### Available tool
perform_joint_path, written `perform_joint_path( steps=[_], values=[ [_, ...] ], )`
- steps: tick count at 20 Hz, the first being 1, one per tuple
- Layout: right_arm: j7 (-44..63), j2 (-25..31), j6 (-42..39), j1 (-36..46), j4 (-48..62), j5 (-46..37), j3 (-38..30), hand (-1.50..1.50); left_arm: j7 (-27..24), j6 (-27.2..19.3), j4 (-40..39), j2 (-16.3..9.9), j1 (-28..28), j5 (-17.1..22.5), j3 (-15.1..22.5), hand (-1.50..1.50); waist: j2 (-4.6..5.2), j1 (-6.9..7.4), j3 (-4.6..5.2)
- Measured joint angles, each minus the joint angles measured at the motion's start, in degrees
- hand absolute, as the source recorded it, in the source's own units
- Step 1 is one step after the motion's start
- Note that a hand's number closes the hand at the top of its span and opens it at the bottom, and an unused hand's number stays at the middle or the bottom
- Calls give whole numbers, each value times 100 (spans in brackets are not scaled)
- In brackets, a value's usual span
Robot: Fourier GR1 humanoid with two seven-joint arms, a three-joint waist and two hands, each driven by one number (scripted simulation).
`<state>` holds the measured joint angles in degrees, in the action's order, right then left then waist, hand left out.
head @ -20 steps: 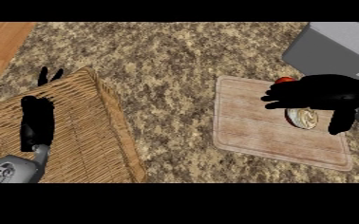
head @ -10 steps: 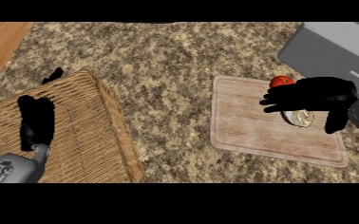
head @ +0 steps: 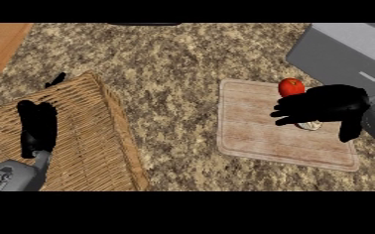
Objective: Pick the cupcake from the cutting board and place it in the cardboard box
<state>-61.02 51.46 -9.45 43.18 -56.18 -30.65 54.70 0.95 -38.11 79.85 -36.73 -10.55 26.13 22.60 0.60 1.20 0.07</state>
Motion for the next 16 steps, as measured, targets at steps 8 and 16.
perform_joint_path(
  steps=[8,16],
  values=[
    [141,-169,123,68,252,-250,248,-150,-92,44,-146,-66,-63,236,104,0,-13,-35,11],
    [160,-716,503,8,577,-135,-44,150,-241,-10,-298,-116,-132,409,242,0,-26,-75,10]
  ],
)
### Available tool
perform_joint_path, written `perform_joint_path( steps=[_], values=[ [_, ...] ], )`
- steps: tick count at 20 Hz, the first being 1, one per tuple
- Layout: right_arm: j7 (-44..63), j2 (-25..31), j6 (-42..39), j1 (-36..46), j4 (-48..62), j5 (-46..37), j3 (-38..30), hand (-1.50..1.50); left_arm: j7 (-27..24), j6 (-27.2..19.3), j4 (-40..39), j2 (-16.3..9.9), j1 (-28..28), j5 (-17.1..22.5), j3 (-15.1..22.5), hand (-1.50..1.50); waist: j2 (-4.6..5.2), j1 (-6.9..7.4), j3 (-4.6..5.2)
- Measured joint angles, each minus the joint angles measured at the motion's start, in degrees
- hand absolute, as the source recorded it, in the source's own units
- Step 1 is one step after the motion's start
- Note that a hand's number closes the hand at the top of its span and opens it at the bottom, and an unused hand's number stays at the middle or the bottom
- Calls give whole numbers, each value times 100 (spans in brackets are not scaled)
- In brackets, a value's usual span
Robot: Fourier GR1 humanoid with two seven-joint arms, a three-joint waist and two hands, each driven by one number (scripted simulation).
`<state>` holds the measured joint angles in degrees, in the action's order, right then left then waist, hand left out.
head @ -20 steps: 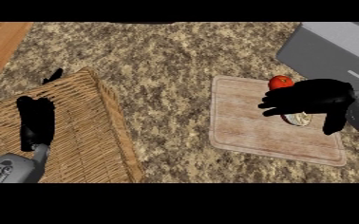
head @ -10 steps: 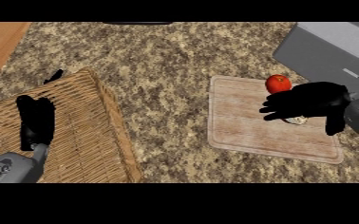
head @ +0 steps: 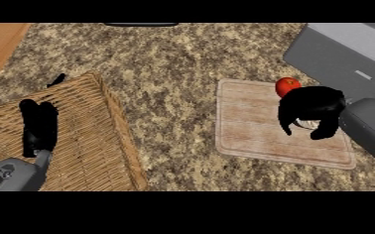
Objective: Pick the cupcake from the cutting board and place it in the cardboard box
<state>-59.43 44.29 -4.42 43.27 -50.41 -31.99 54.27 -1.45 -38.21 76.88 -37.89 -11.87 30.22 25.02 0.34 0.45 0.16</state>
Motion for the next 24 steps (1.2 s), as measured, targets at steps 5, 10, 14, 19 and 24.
perform_joint_path(
  steps=[5,10,14,19,24],
  values=[
    [20,304,244,-117,560,384,-608,150,-109,-68,-10,-34,53,113,7,0,26,-60,-18],
    [278,1225,313,-361,1835,1087,-1530,150,-206,-252,138,-175,159,271,28,0,130,-249,-102],
    [356,1715,441,-390,2710,1579,-2187,150,-276,-317,213,-308,149,370,72,0,176,-208,-126],
    [321,2136,595,-270,3462,2073,-2848,150,-417,-367,234,-325,89,474,138,0,190,-80,-121],
    [29,2361,692,-62,3699,2559,-3433,150,-536,-388,221,-405,69,598,228,0,147,-10,-115]
  ],
)
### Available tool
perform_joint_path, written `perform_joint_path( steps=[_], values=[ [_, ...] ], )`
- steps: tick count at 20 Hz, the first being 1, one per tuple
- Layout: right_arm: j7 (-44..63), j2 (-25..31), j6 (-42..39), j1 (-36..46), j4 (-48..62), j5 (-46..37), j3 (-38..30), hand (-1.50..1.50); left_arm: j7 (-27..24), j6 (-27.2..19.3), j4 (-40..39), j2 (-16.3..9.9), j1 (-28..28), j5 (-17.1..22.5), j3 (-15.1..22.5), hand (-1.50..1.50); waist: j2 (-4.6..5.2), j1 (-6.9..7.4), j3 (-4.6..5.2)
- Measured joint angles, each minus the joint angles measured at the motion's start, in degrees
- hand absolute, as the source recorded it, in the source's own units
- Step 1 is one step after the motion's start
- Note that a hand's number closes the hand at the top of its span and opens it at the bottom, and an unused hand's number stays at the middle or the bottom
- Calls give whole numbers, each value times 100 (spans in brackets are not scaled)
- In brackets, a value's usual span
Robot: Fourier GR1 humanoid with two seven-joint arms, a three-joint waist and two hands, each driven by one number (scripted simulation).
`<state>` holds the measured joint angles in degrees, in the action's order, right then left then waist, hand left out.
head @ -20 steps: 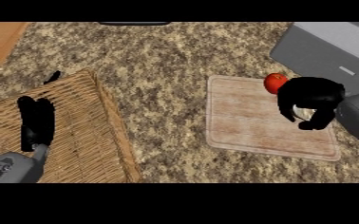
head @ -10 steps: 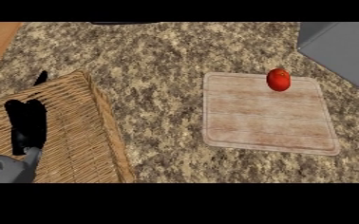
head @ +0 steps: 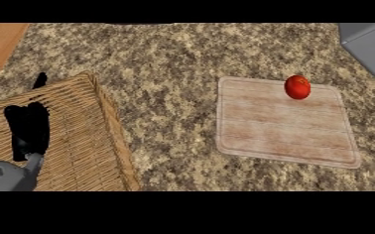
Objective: Pick the cupcake from the cutting board and place it in the cardboard box
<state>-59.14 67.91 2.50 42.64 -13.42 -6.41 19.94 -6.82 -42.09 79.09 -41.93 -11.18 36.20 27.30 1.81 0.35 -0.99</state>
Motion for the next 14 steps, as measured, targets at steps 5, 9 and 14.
perform_joint_path(
  steps=[5,9,14],
  values=[
    [-145,104,-87,169,-7,206,-260,150,-58,-31,0,-148,-121,87,179,0,-6,63,12],
    [-137,52,-317,310,-43,305,-352,150,-109,-33,-51,-242,-208,184,297,0,-11,124,26],
    [62,-92,-814,627,-60,419,-430,150,-188,-30,-71,-345,-315,283,448,0,-16,224,43]
  ],
)
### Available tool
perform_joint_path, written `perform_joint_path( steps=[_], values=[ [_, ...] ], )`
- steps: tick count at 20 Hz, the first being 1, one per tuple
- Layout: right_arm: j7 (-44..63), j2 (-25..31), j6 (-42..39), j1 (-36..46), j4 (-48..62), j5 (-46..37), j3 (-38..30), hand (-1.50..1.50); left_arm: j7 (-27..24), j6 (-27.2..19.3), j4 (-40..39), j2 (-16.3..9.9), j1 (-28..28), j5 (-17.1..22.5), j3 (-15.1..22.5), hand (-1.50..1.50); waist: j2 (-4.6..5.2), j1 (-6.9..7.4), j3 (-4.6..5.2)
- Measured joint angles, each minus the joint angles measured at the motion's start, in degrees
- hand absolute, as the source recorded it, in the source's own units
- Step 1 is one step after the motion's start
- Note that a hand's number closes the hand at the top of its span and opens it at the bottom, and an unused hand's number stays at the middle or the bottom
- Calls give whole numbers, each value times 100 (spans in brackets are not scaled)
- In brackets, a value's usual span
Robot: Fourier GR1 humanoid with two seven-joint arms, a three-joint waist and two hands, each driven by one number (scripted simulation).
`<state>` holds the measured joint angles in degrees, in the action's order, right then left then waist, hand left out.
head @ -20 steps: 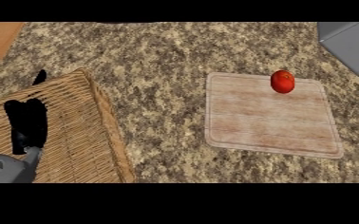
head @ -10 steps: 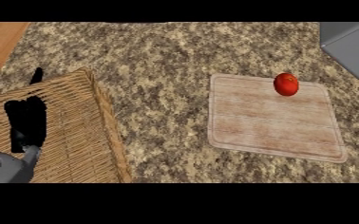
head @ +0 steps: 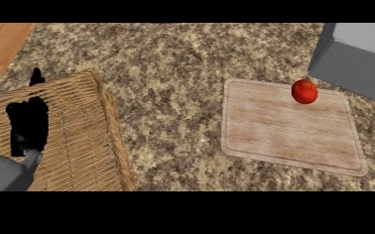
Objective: Pick the cupcake from the cutting board and place it in the cardboard box
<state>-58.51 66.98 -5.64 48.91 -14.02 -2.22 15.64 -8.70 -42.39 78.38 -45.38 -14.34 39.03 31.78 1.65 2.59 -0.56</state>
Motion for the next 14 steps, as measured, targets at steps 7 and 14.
perform_joint_path(
  steps=[7,14],
  values=[
    [433,-341,-601,538,145,19,-5,150,-105,19,-58,-121,-168,153,220,0,18,119,14],
    [960,-884,-917,1063,357,-104,86,150,-191,-18,-134,-183,-395,282,480,0,46,175,12]
  ],
)
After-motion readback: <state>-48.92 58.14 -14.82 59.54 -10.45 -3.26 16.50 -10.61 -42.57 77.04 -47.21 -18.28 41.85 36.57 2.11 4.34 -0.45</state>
